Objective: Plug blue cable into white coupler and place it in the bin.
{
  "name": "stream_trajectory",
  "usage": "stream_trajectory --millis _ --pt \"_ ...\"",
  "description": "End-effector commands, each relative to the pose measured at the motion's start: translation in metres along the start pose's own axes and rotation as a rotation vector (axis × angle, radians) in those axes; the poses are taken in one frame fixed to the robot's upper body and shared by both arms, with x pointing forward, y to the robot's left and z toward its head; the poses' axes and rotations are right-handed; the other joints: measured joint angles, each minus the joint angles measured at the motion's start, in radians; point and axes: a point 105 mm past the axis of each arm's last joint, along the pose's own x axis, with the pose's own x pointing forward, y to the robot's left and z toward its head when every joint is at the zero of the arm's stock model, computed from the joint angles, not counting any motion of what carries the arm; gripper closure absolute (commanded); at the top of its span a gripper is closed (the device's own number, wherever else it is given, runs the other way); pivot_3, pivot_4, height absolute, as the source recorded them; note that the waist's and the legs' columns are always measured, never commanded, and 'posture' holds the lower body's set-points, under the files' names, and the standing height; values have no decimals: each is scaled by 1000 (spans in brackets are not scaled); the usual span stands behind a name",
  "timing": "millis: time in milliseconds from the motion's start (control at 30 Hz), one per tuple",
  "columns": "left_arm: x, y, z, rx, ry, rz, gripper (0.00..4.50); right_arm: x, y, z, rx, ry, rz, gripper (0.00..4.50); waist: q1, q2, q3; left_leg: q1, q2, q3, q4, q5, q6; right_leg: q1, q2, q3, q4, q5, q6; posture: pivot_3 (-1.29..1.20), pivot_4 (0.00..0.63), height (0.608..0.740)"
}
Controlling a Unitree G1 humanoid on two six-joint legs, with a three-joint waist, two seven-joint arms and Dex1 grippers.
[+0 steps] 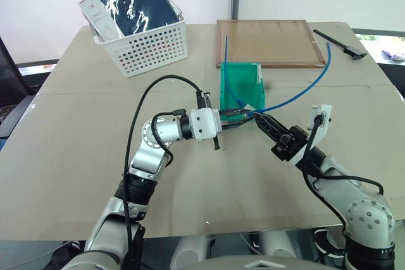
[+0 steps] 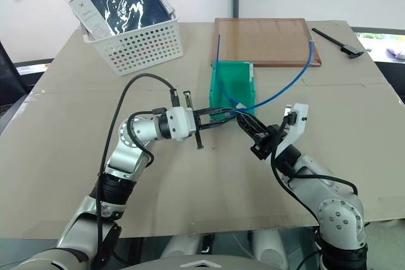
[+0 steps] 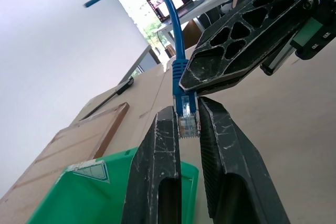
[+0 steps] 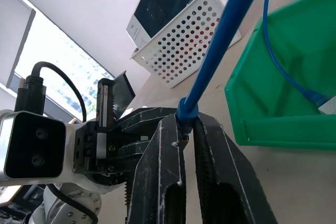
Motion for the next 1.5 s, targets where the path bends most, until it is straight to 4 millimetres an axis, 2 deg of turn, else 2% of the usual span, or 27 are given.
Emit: stream_trajectory --millis 33,167,233,333,467,567,700,800,867,1000,1200,1367,1500 --pt "5 3 16 55 -41 -23 4500 2 12 4 -10 -14 50 4473 0 0 0 0 0 0 0 0 0 0 0 0 0 0 0 0 150 740" --pt "2 1 15 -2 -33 -37 4500 2 13 4 -6 -14 56 4473 0 0 0 0 0 0 0 0 0 0 0 0 0 0 0 0 150 740" --pt "-3 -1 14 -39 -20 -54 3485 2 13 4 -5 -13 58 4500 -1 0 0 0 0 0 0 0 0 0 0 0 0 0 0 0 150 740" --pt "-16 8 11 -54 26 15 2131 2 13 3 -9 -3 62 4500 -1 0 0 0 0 0 0 0 0 0 0 0 0 0 0 0 150 740" --pt "-54 19 1 -213 126 169 100 -1 9 -1 -17 17 60 4500 -8 1 0 0 1 0 0 0 0 0 0 1 0 0 0 0 150 740" --pt "-90 22 -13 -344 226 277 16 -1 5 -5 -19 33 61 4500 -6 1 1 0 2 -1 0 0 0 -1 1 0 0 0 0 0 150 740" --pt "-149 25 -32 -435 399 417 16 1 1 -9 -18 49 75 4500 -5 1 1 0 2 -1 0 0 0 0 1 0 0 0 0 0 150 740" --pt "-187 15 -40 -482 501 462 16 3 -1 -12 -23 64 89 4500 -6 1 1 0 2 0 0 0 0 -1 2 0 0 0 0 0 150 740" --pt "-205 7 -41 -511 544 460 16 5 -3 -14 -27 70 94 4500 -4 1 1 0 2 0 -1 0 0 -1 2 0 0 0 0 0 150 740" --pt "-220 -2 -40 -555 575 412 16 7 -3 -15 -26 75 106 4500 3 1 1 0 2 0 -1 0 0 -1 1 -1 -1 0 0 0 150 740" --pt "-223 -5 -39 -590 597 281 16 6 -3 -18 -27 80 110 4500 -1 1 1 0 2 0 -1 0 0 -2 1 -1 -1 0 0 0 150 740" --pt "-224 -11 -54 -565 652 129 16 6 -4 -19 -40 75 101 4500 -1 1 1 0 2 2 -3 0 0 -3 1 1 -1 0 0 0 150 740" --pt "-223 -6 -64 -526 671 54 16 3 -5 -19 -51 72 89 4500 0 1 1 0 2 2 -4 0 0 -3 1 1 -1 0 0 0 150 740"
